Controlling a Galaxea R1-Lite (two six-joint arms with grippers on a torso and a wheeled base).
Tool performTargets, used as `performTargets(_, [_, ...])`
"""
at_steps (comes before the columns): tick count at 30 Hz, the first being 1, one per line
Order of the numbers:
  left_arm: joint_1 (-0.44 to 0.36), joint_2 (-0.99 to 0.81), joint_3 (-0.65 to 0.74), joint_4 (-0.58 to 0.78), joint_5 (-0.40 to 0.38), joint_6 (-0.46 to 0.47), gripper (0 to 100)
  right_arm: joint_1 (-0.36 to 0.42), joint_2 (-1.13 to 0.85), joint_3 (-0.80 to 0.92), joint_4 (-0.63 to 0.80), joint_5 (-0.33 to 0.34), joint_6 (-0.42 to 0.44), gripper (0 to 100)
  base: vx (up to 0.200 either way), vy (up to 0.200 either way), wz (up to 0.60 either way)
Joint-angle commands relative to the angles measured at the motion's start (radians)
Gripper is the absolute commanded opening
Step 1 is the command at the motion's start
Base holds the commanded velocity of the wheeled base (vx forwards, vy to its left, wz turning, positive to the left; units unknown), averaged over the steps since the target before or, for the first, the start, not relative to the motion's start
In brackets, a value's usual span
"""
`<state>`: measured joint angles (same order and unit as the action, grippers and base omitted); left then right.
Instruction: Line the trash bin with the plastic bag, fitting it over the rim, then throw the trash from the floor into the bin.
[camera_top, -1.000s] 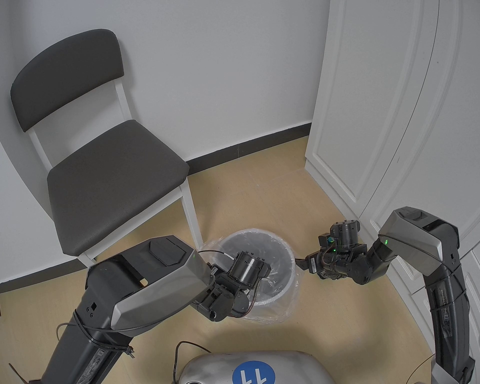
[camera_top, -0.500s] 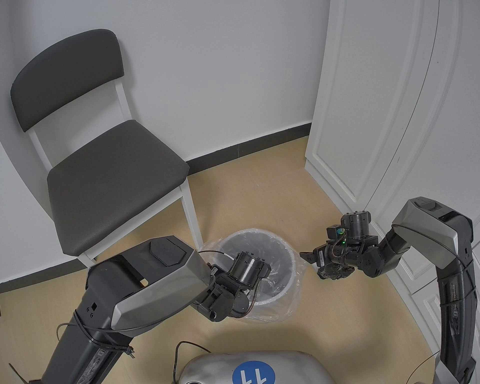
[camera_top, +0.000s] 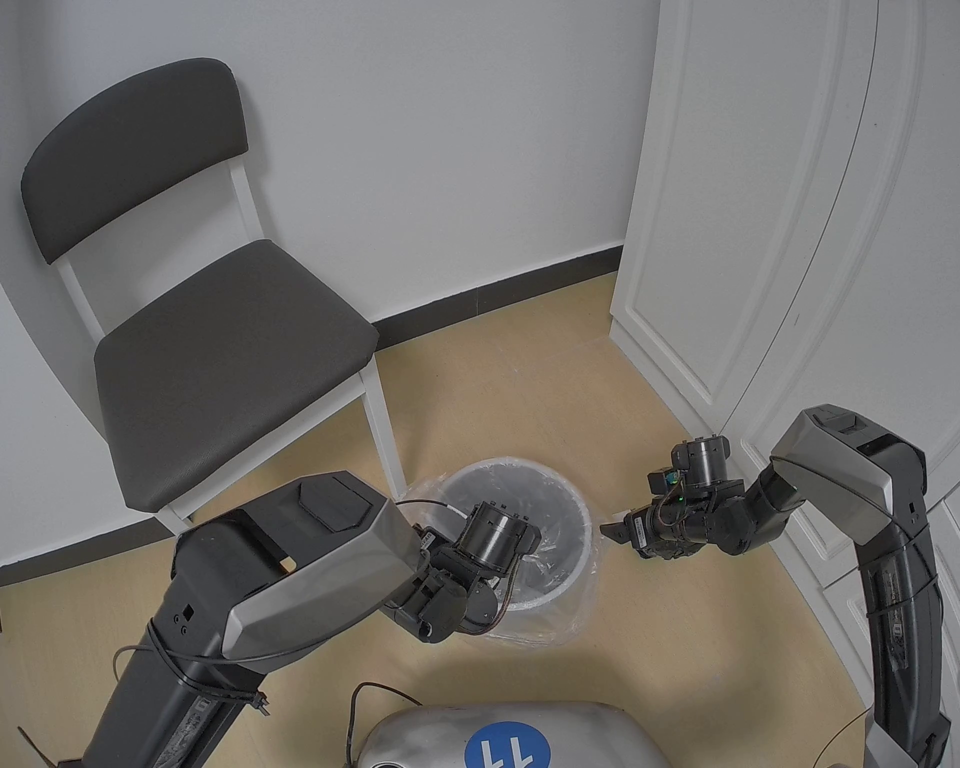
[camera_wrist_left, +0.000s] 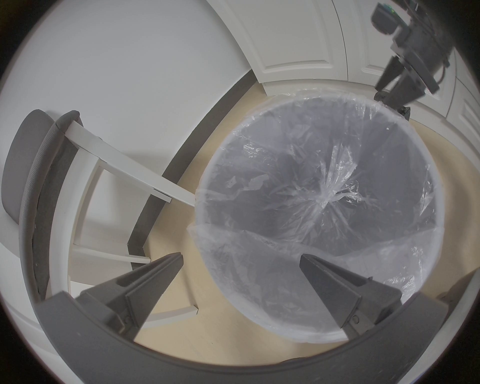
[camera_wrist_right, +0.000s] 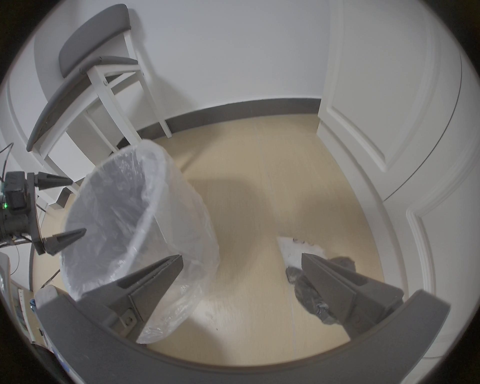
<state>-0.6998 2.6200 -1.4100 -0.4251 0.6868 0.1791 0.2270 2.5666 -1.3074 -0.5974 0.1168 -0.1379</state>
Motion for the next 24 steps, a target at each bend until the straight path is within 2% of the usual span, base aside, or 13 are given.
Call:
performTargets(1, [0.003, 0.0, -0.001, -0.007, 0.0, 0.003, 100, -0.006, 0.03, -0.062, 0.073, 0.006, 0.032, 100, 0.0, 0.0, 0.0])
performTargets(6, [0.002, 0.002, -0.003, -0.009, 0.0, 0.005, 100, 0.003, 0.05, -0.118, 0.107, 0.007, 0.101, 100, 0.0, 0.0, 0.0])
performTargets(9, [0.002, 0.005, -0.004, -0.009, 0.0, 0.005, 100, 0.02, 0.08, -0.181, 0.142, 0.044, 0.216, 100, 0.0, 0.0, 0.0])
performTargets(12, [0.002, 0.006, -0.007, -0.009, 0.0, 0.005, 100, 0.028, 0.116, -0.228, 0.148, 0.058, 0.276, 100, 0.0, 0.0, 0.0])
performTargets(24, [-0.009, 0.005, -0.012, -0.011, 0.0, 0.003, 100, 0.032, 0.112, -0.22, 0.134, 0.057, 0.281, 100, 0.0, 0.0, 0.0])
